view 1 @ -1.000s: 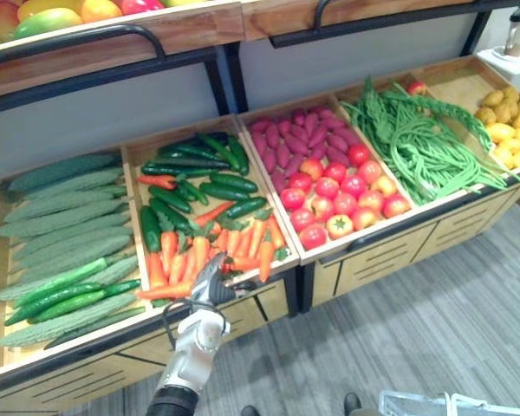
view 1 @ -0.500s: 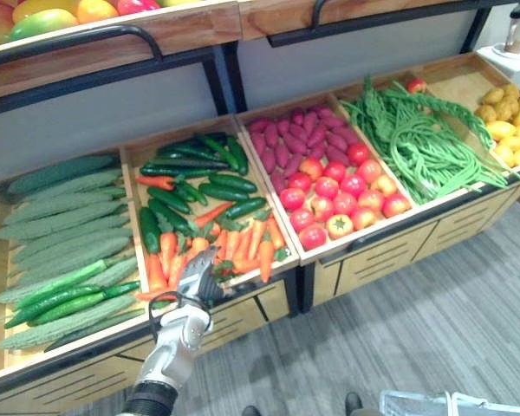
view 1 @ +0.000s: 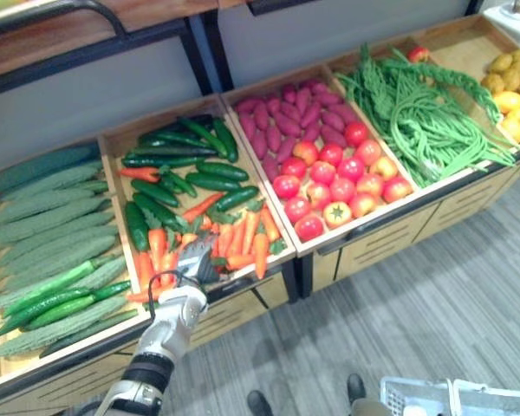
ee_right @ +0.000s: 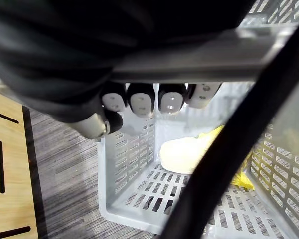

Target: Pick vegetable in the basket

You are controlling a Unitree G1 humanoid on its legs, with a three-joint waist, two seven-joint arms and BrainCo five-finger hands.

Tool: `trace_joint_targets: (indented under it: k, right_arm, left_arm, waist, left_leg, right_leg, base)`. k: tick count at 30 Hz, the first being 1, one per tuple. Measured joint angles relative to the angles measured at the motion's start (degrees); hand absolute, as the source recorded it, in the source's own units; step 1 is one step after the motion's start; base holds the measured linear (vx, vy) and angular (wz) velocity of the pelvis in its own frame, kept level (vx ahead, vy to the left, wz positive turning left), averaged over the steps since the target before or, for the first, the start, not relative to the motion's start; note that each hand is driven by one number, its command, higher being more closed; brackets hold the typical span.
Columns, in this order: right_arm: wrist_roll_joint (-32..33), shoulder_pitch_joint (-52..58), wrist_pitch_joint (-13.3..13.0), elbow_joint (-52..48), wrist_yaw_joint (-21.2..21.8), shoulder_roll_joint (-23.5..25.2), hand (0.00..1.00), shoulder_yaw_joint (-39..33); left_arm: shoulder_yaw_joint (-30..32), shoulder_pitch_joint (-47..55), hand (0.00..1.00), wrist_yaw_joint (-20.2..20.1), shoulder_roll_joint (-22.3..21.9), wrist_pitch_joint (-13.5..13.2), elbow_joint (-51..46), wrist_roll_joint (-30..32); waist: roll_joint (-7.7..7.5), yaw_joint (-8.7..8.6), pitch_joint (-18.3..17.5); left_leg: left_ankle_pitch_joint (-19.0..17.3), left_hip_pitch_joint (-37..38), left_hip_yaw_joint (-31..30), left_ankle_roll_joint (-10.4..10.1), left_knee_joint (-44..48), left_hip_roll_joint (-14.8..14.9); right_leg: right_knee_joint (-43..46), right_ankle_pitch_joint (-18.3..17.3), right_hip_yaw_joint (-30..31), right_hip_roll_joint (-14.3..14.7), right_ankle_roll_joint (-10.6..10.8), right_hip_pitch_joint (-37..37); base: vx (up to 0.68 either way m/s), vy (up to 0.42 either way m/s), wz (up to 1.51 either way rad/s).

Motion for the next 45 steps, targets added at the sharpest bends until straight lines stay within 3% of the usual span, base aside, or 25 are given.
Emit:
trace_joint_targets:
  k: [4,9,12,22,36,45]
  right_arm:
    - [-0.01,-1.48,-0.14,-0.19,-0.07,-0.48,1.00,0.13]
    - [0.05,-1.95,-0.35,-0.30,-0.08,-1.04,1.00,0.29]
    - [0.30,-1.97,-0.60,-0.28,-0.08,-1.36,1.00,0.27]
    - [1.68,-1.80,-1.06,0.15,-0.07,-1.09,1.00,0.57]
    - [1.67,0.17,-0.83,-0.24,0.05,-0.28,1.00,0.01]
    - [1.01,0.53,0.13,-0.24,0.11,-0.56,1.00,-1.83]
  left_arm:
    - [-1.76,-4.03,1.00,0.28,3.11,-0.06,6.73,0.68]
    - [-2.06,-7.05,1.00,-0.15,3.22,-0.02,10.85,1.77]
    - [-2.07,-7.04,1.00,-0.33,3.23,0.01,12.11,1.75]
    - [-2.76,-7.05,1.00,-0.55,3.22,0.01,12.87,1.72]
    - [-1.36,-7.05,1.00,0.01,6.46,-1.05,-3.85,1.36]
    - [-0.94,-6.77,1.00,0.32,7.29,-1.96,-10.19,-0.09]
  waist:
    - [0.21,-0.03,1.38]
    - [0.57,-0.30,2.18]
    - [0.79,-1.28,2.33]
    - [0.41,-1.31,2.73]
    - [0.30,-1.15,2.71]
    - [-0.03,0.23,1.83]
  left_leg:
    - [-0.20,-0.14,-0.17,-0.28,0.01,0.02]
    - [-0.19,-0.16,-0.14,-0.30,0.01,0.12]
    - [-0.18,-0.06,-0.09,-0.31,0.01,0.26]
    - [-0.27,0.65,-0.91,-0.44,-0.07,0.88]
    - [-0.22,2.33,-4.55,-0.38,-0.17,0.88]
    - [-0.04,3.20,-5.15,-0.32,-0.31,0.87]
  right_leg:
    - [0.08,0.31,1.45,0.18,0.03,-1.01]
    - [-0.01,0.31,2.52,0.35,0.03,-1.68]
    - [-0.01,0.36,2.62,0.49,-0.05,-1.70]
    - [0.81,0.79,1.97,0.93,-0.21,-1.13]
    - [-0.24,0.77,-1.16,0.61,-0.19,3.18]
    - [-0.20,0.76,-1.72,0.55,-0.21,4.37]
  base:
    - [0.09,-0.015,-0.20]
    - [0.07,-0.016,-0.13]
    - [0.06,-0.016,-0.05]
    - [-0.01,-0.015,0.02]
    - [0.02,-0.001,0.11]
    - [0.01,0.001,0.03]
